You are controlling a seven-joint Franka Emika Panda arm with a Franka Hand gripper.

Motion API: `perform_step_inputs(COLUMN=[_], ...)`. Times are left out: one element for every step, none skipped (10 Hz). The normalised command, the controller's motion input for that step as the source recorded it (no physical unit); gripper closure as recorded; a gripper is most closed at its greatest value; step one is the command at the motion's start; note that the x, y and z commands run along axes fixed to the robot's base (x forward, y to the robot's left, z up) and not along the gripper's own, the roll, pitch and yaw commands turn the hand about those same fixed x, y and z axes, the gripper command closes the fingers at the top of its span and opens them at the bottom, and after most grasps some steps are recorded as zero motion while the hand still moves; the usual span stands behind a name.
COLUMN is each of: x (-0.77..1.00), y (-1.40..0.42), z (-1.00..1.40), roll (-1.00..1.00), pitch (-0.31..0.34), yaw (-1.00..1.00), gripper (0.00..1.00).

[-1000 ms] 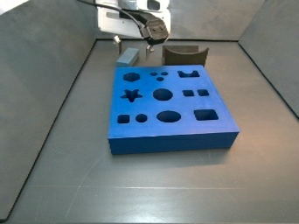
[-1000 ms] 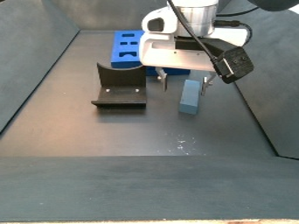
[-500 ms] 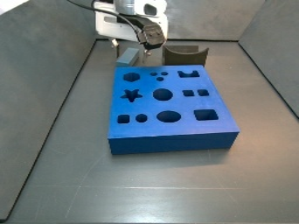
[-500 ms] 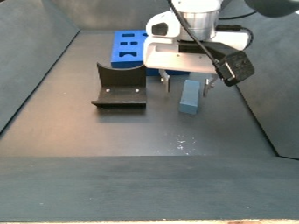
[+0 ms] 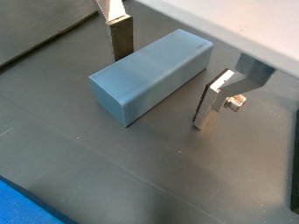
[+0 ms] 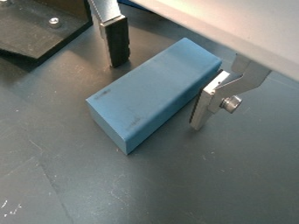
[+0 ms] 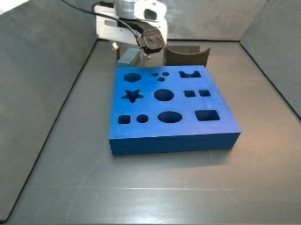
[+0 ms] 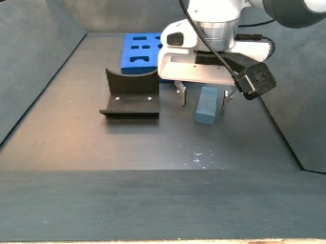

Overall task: Pick up the rectangle object. Move up. Place the rectangle object on the fixture. Regrasp the rectangle object. Move to above the board. Insert the rectangle object.
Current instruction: Pick up the rectangle object.

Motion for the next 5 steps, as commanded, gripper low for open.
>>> perform_step_inputs(x=[0.00, -0.04, 0.00, 0.00, 0.00], y=[0.06, 0.00, 0.00, 0.00, 0.00], z=[-0.08, 0.00, 0.00, 0.00, -0.01], roll=[0.00, 0.00, 0.01, 0.00, 0.02], pitch=[0.000, 0.000, 0.000, 0.000, 0.000], yaw=[-0.01, -0.04, 0.00, 0.00, 0.00], gripper=[0.00, 0.00, 0.00, 1.00, 1.00])
